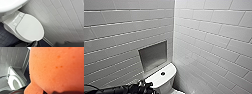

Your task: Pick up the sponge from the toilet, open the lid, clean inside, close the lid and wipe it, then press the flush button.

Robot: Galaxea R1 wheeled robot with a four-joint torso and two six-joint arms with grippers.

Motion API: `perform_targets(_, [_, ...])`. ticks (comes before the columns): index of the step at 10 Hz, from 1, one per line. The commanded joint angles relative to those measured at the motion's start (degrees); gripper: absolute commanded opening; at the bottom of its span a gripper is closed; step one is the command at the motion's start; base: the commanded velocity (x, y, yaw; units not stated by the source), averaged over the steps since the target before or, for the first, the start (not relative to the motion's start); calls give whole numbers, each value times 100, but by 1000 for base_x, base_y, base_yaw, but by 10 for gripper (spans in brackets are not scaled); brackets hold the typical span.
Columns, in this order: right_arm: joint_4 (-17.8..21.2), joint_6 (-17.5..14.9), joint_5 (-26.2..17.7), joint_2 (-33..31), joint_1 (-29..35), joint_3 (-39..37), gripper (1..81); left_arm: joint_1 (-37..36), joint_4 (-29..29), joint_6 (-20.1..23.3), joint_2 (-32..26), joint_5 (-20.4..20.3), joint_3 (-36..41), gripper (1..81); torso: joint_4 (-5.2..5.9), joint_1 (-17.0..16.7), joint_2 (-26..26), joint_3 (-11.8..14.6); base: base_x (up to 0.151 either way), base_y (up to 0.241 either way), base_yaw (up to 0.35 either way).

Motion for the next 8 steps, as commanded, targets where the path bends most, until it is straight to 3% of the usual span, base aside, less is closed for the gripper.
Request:
perform_targets(1, [187,1,-231,-226,248,200,10,-1246,-296,-512,227,376,-390,811,0,0,0,-156,0,0,0])
perform_targets(5, [204,2,-222,-200,274,253,10,-1826,-288,-960,966,499,-1286,811,0,5,5,-630,0,0,0])
perform_targets(6, [204,2,-222,-174,283,235,10,-1993,-270,-1101,1106,516,-1471,811,0,5,7,-478,0,0,0])
perform_targets(8, [213,2,-161,-173,283,235,10,-2345,-261,-1286,1256,516,-1726,811,0,9,9,-588,0,0,0])
